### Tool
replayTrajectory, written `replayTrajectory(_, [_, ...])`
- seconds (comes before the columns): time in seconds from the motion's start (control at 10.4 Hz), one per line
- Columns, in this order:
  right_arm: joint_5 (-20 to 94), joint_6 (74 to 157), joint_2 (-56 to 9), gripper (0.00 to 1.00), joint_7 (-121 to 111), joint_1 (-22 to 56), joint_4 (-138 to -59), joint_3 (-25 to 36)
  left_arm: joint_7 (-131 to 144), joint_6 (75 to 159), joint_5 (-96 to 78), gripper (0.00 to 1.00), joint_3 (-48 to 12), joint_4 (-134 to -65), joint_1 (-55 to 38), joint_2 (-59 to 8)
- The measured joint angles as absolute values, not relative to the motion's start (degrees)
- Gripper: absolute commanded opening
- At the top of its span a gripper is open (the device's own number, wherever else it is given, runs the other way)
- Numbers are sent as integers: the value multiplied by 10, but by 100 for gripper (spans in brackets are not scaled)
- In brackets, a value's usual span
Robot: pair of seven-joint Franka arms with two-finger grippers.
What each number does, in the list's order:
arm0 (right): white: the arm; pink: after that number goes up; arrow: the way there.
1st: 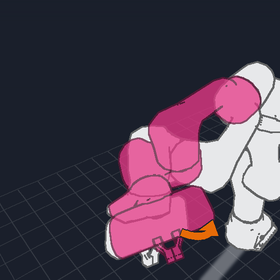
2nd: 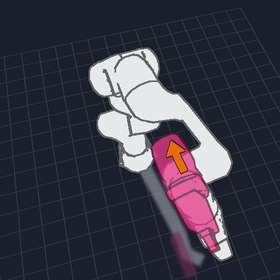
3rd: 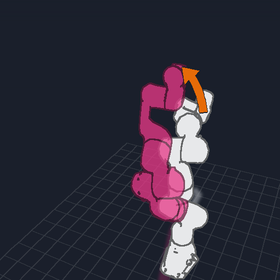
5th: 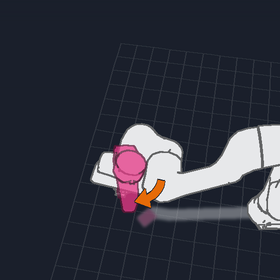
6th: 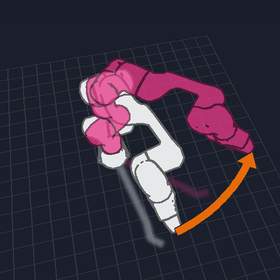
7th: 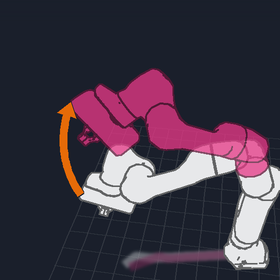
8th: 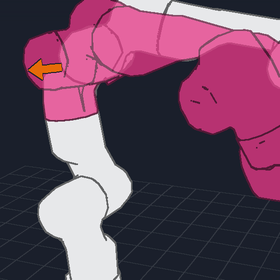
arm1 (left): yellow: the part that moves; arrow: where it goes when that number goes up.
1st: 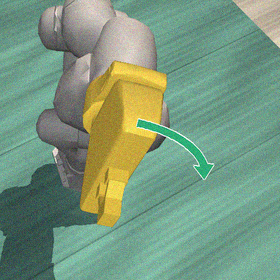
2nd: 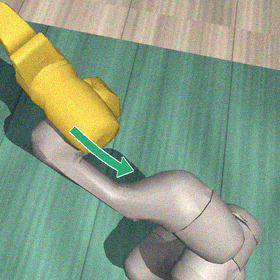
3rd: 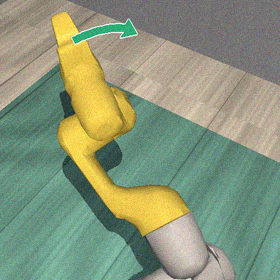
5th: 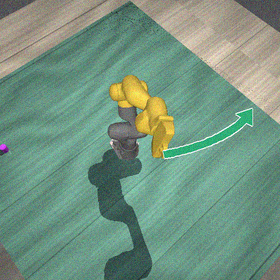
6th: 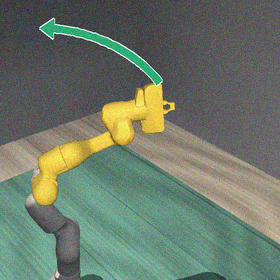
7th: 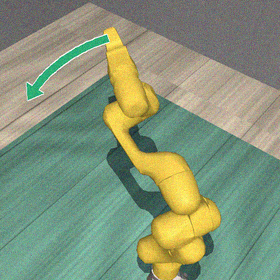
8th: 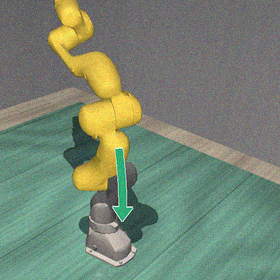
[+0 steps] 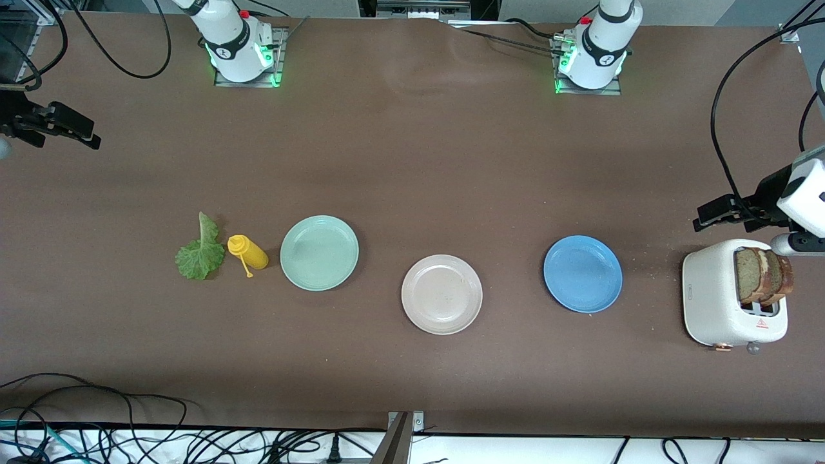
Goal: Make sandwich on beige plate with both arms
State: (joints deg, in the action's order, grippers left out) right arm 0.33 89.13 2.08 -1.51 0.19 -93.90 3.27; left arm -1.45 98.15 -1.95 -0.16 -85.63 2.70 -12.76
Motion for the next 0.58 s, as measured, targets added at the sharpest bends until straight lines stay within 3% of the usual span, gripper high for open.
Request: replayTrajectory(0.58, [3,894,21,100,-16,2,-939,33,-15,977,1,100,-2,-855,26,-119])
